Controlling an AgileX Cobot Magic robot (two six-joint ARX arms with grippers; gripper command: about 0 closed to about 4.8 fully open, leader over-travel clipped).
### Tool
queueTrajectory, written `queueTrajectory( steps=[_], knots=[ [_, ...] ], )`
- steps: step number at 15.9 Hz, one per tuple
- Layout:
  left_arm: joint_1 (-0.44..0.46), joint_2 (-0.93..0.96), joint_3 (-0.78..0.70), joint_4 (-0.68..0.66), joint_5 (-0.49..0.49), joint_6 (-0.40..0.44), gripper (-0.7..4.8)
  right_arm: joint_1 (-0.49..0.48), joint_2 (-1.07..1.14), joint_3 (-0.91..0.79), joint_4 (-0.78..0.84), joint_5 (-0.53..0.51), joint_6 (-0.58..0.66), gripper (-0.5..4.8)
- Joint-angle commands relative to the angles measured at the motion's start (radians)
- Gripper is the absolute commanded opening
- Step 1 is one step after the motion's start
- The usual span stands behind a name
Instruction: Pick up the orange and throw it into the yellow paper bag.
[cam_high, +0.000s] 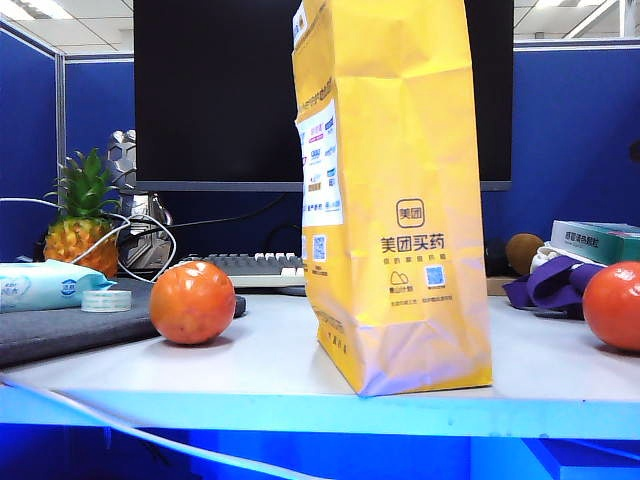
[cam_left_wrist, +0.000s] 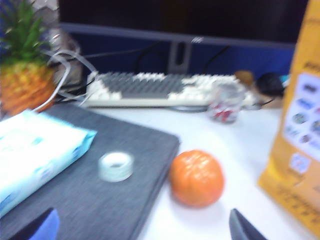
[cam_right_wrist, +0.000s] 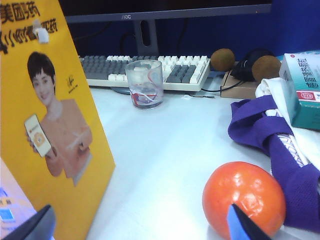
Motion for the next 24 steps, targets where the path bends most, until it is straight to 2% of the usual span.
queueTrajectory(
  steps=[1,6,9,11,15,17,19,22,24],
  knots=[
    [0.000,0.000,0.005,-0.021,-0.019,0.006,4.79,0.000,0.000,-0.008,0.061,-0.004,0.010,4.79],
    [0.000,0.042,0.060,-0.017,-0.020,-0.005,4.79,-0.001,0.000,-0.008,0.072,0.016,0.001,4.79],
    [0.000,0.221,0.181,0.079,-0.032,-0.046,4.79,-0.001,0.000,-0.008,0.070,0.172,-0.002,4.79],
    [0.000,0.412,0.293,0.081,-0.021,-0.013,4.79,-0.001,0.000,-0.008,0.077,0.245,-0.014,4.79],
    [0.000,0.780,0.574,-0.015,0.189,0.070,4.79,-0.002,0.024,0.042,0.085,0.281,-0.045,4.79],
    [0.000,0.896,0.693,-0.071,0.186,0.146,4.79,-0.003,0.112,0.082,0.121,0.311,-0.047,4.79],
    [0.000,0.940,0.752,-0.088,0.180,0.204,4.79,-0.003,0.248,0.134,0.154,0.311,-0.076,4.79],
    [0.000,0.943,0.784,-0.092,0.179,0.209,4.79,-0.003,0.545,0.282,0.174,0.330,-0.101,4.79],
    [0.000,0.943,0.784,-0.126,0.179,0.213,4.79,-0.004,0.792,0.454,0.048,0.255,-0.101,4.79]
  ],
)
